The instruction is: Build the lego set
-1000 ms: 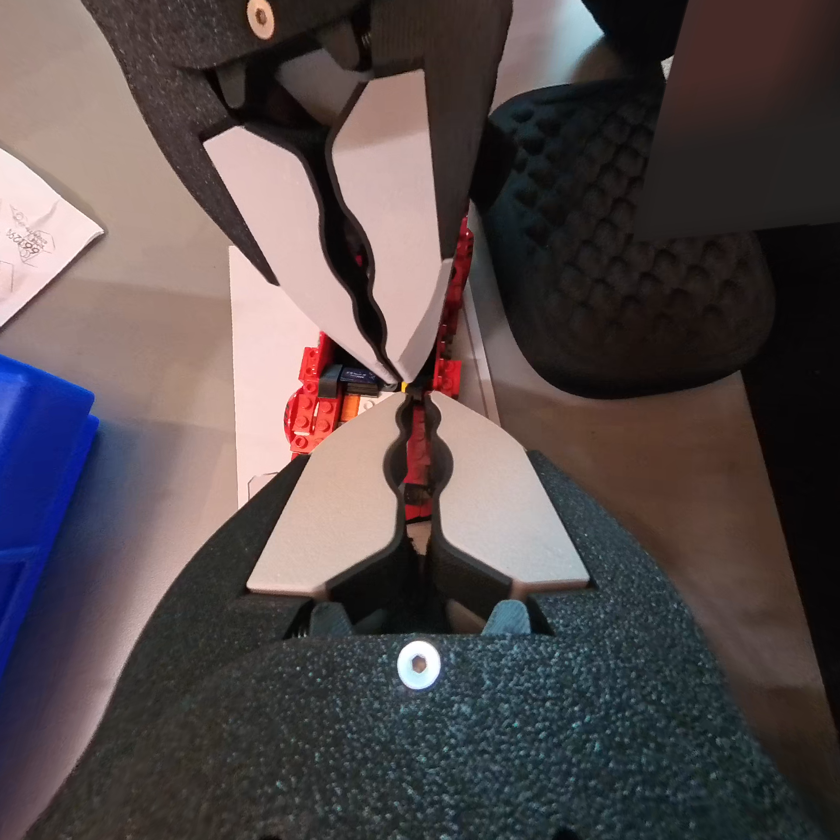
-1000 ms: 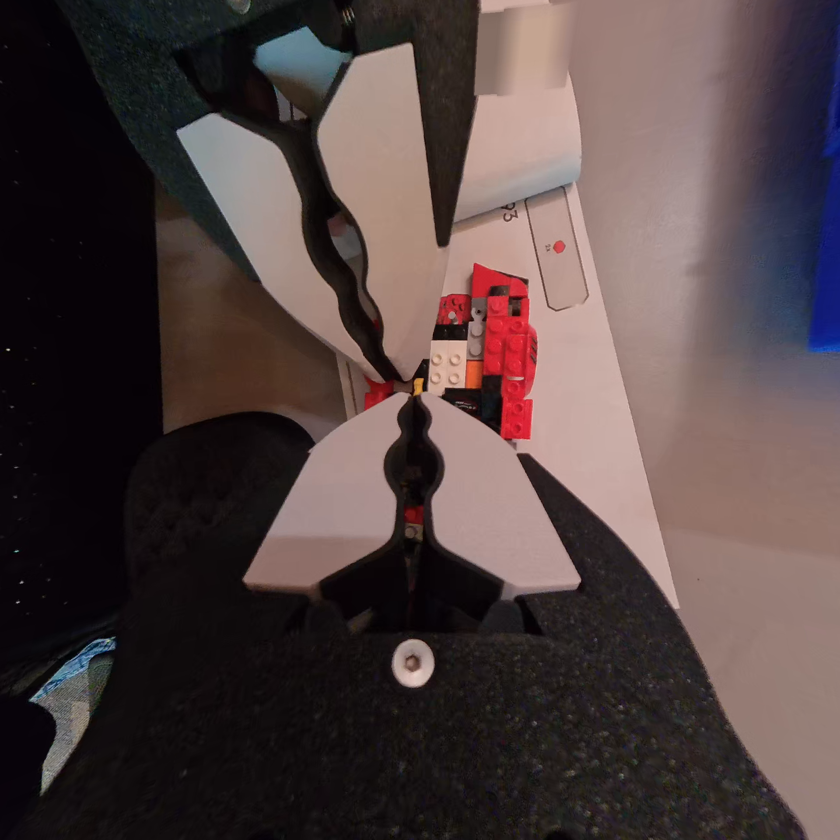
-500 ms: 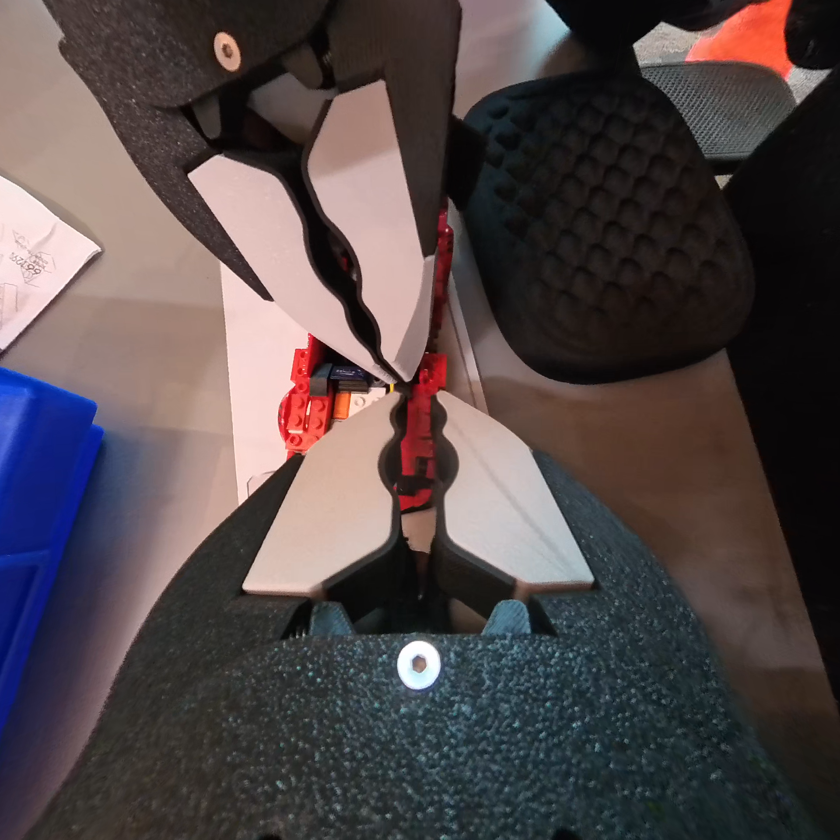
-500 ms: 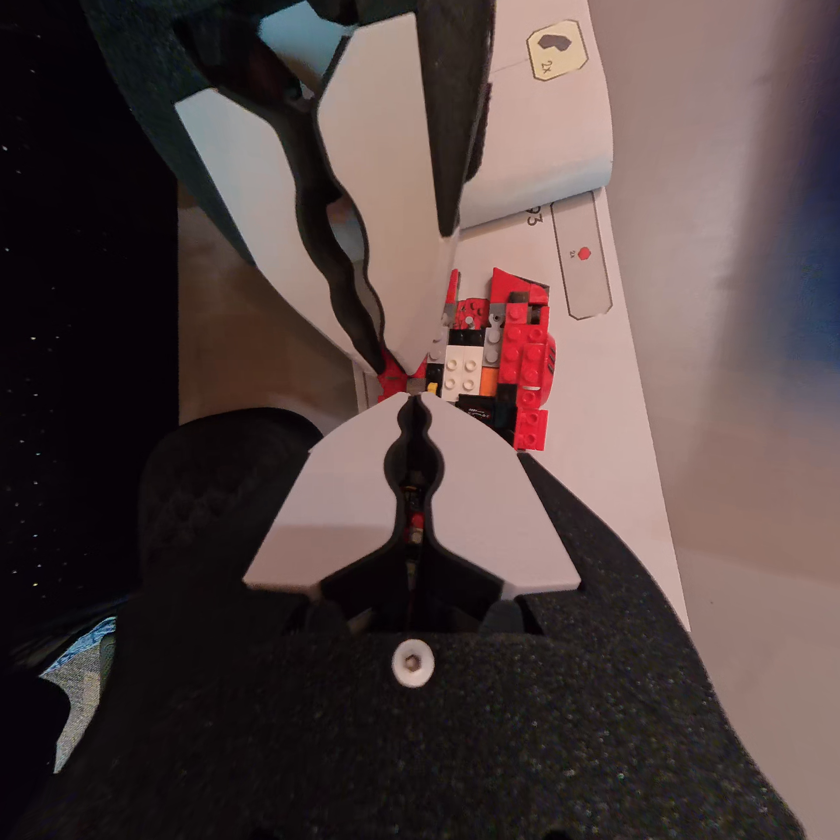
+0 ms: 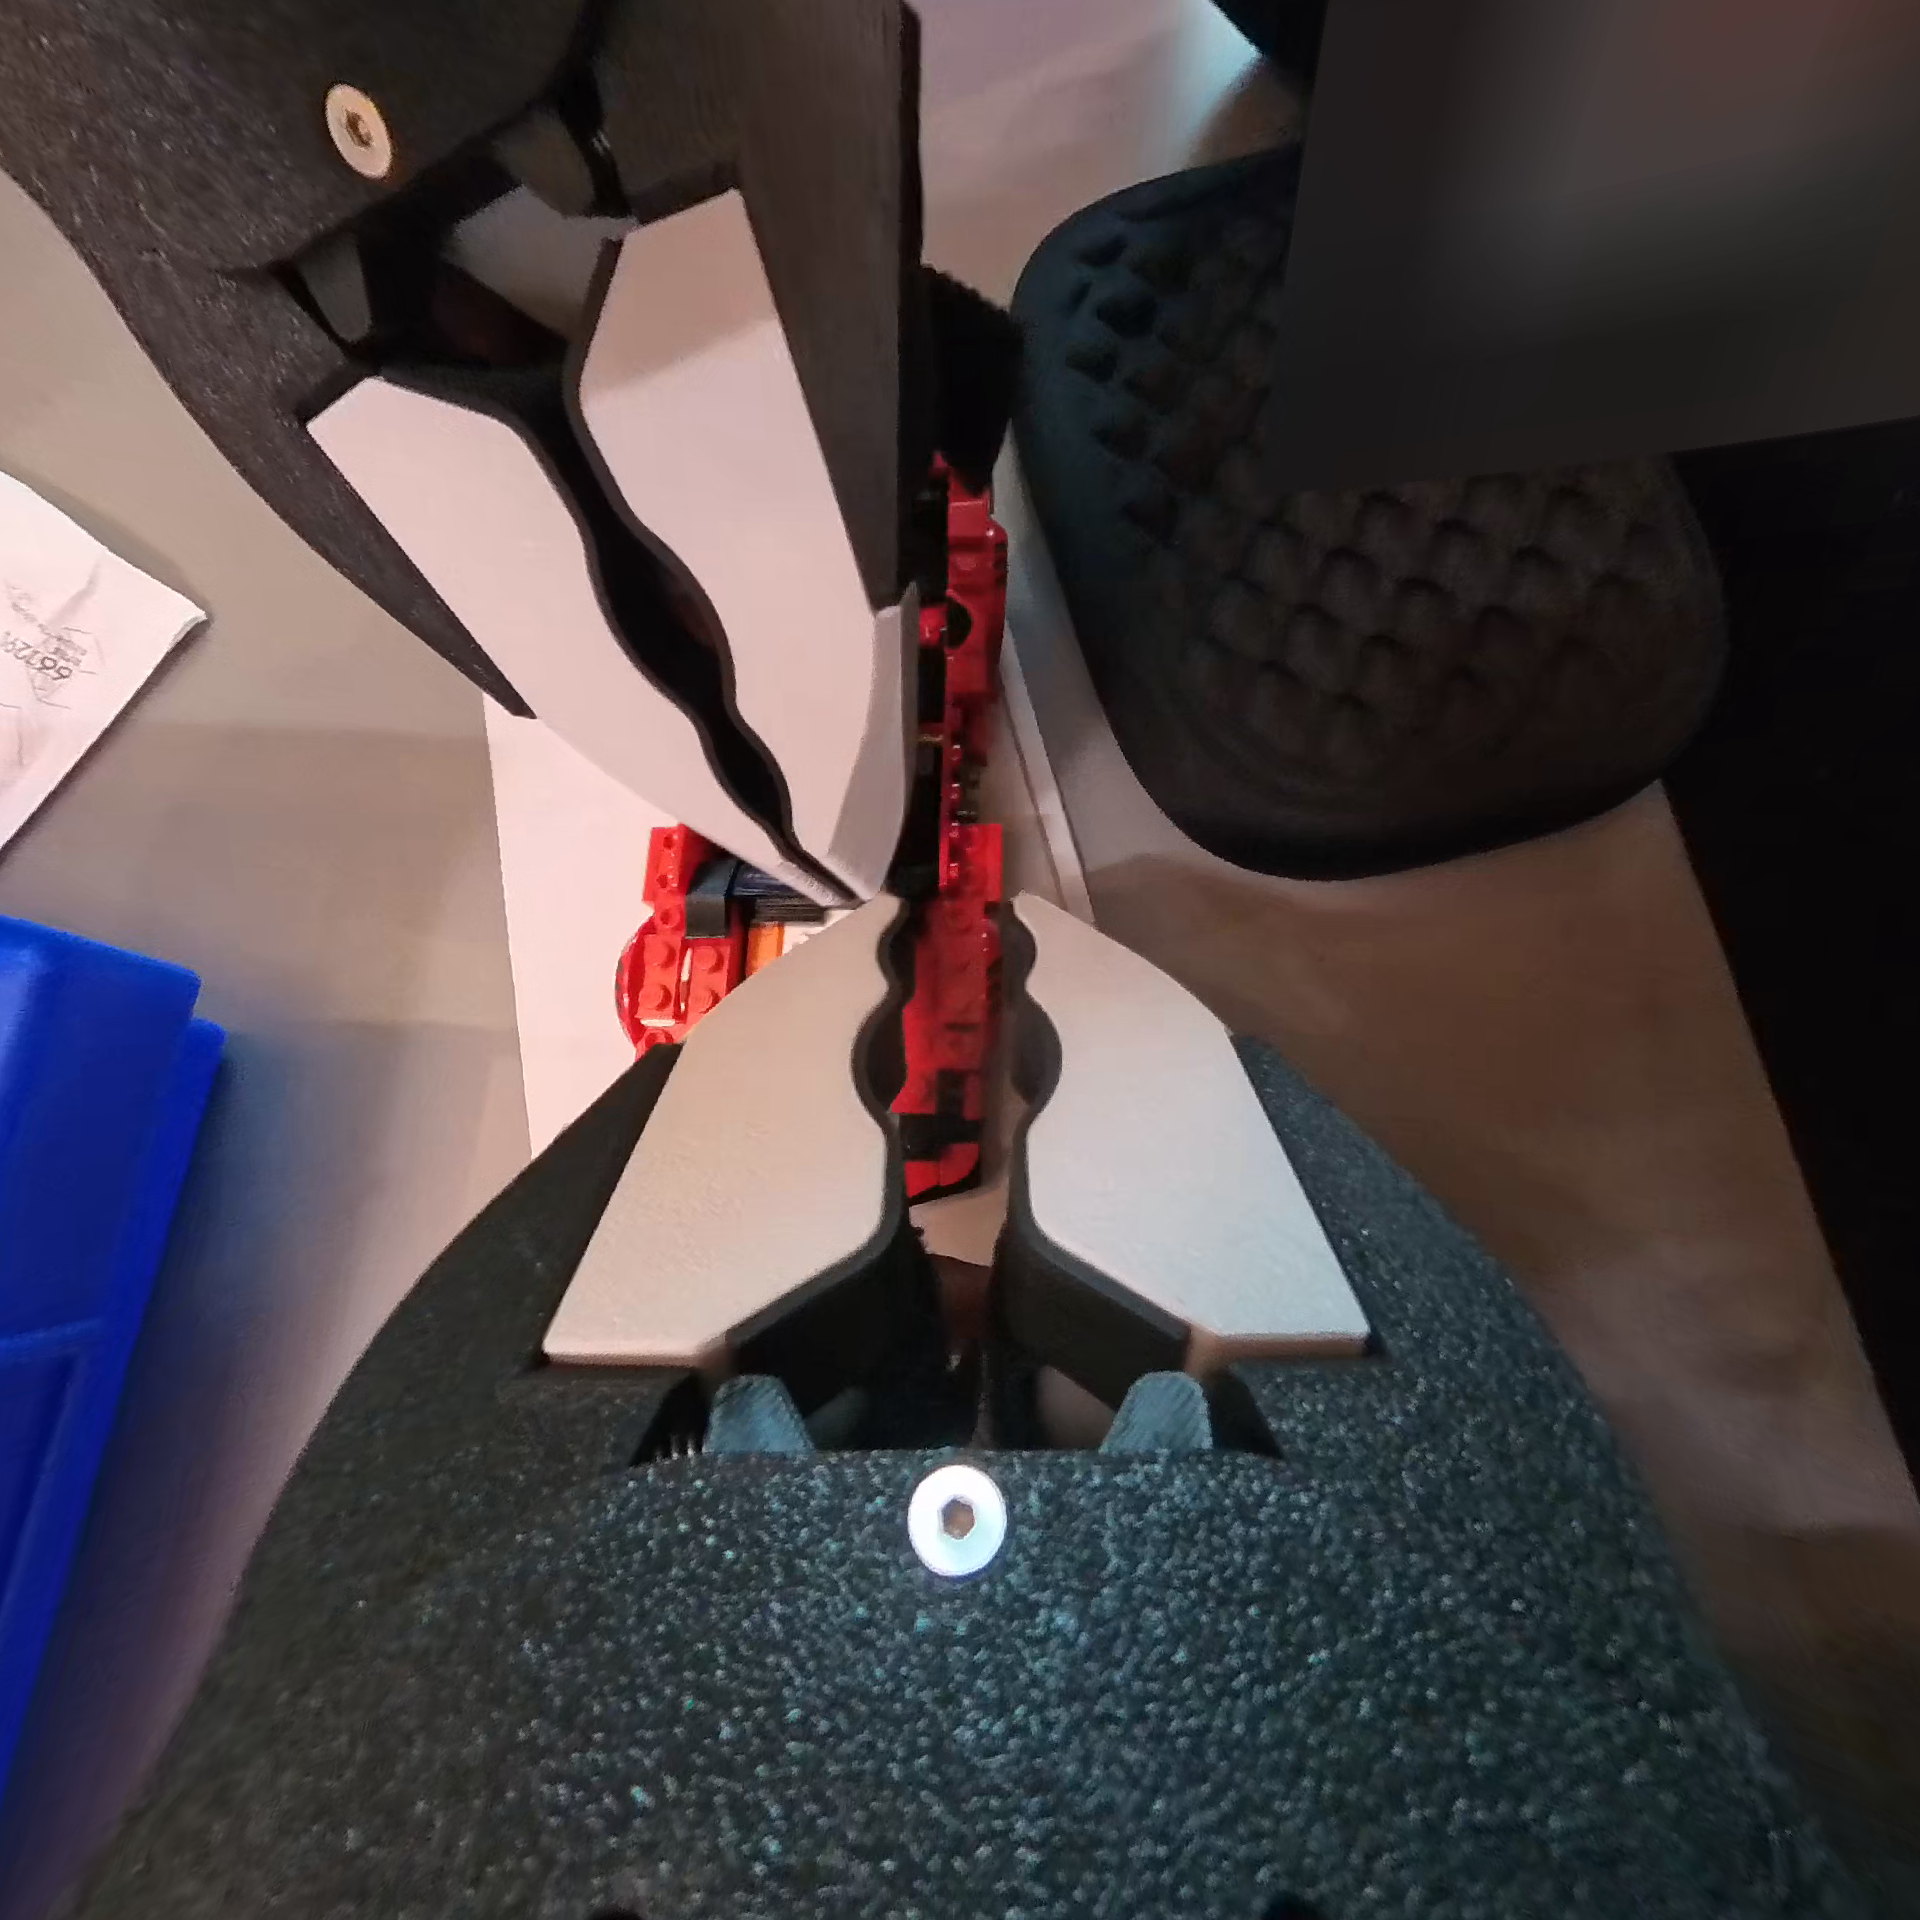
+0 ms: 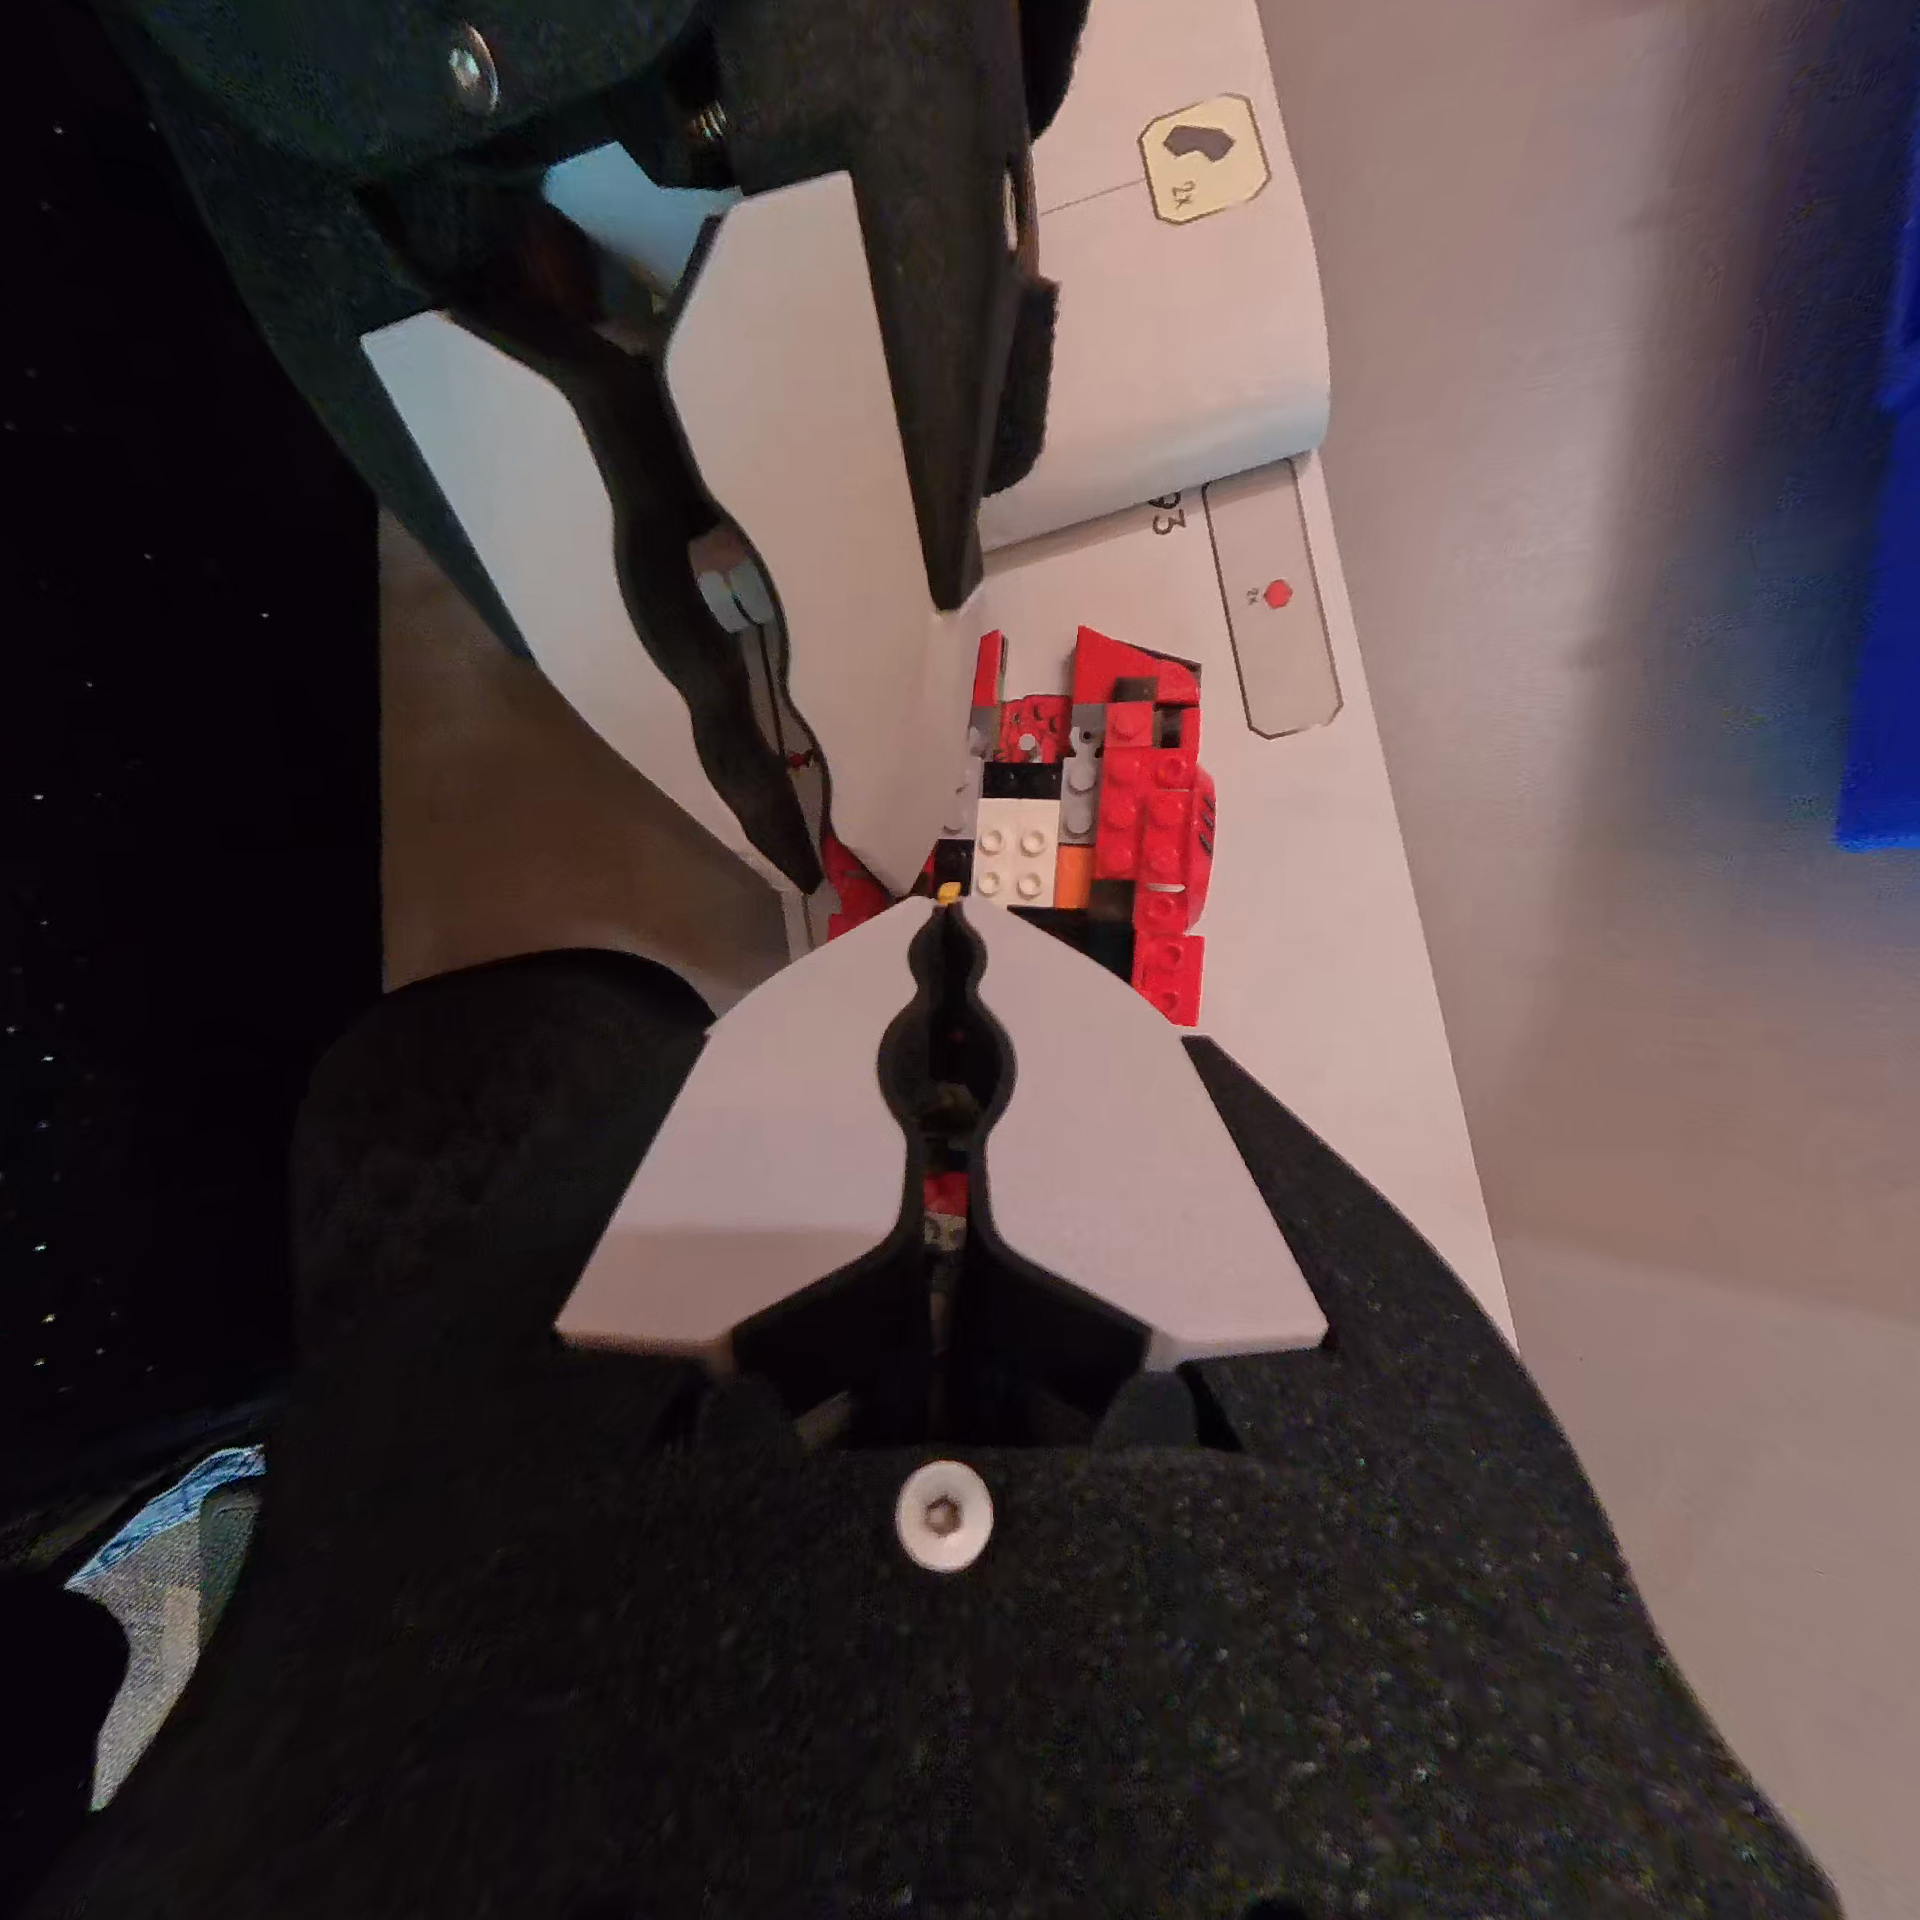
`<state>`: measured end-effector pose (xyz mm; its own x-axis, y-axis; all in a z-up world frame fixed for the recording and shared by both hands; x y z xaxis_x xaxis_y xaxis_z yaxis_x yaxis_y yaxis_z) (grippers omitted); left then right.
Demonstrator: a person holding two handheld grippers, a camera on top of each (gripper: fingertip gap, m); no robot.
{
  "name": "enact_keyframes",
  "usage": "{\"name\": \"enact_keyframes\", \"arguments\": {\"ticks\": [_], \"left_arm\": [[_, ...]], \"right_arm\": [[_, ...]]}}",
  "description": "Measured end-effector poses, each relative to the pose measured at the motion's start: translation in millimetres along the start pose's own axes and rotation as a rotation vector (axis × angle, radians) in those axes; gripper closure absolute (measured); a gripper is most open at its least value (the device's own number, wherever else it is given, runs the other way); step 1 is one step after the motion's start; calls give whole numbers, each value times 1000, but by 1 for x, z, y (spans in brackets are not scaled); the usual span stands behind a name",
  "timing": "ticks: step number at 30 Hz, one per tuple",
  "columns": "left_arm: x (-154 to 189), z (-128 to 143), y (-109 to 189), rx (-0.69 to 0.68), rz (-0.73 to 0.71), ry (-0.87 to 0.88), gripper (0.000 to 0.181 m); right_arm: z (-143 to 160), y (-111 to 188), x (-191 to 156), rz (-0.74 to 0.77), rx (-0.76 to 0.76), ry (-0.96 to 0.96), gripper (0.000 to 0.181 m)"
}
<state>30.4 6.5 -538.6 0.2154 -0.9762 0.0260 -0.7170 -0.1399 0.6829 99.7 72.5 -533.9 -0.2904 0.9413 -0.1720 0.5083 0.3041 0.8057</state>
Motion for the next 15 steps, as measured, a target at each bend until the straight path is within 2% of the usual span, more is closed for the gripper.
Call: {"name": "enact_keyframes", "arguments": {"ticks": [15], "left_arm": [[0,1,0,-3,-6,-1,169]], "right_arm": [[1,-2,-3,14,-19,35,181]]}}
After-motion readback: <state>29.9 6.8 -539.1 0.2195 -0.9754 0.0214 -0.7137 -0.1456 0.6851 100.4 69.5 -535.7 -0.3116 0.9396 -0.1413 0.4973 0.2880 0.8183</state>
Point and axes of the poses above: each gripper's, where its closed fingertips meet, y back along the fingers, z out of its underside, x = y × z across the jaws, the point moved 7 cm from there along y, back along the fingers, and after that the axes turned 8 degrees about z, right-handed, at the moved point
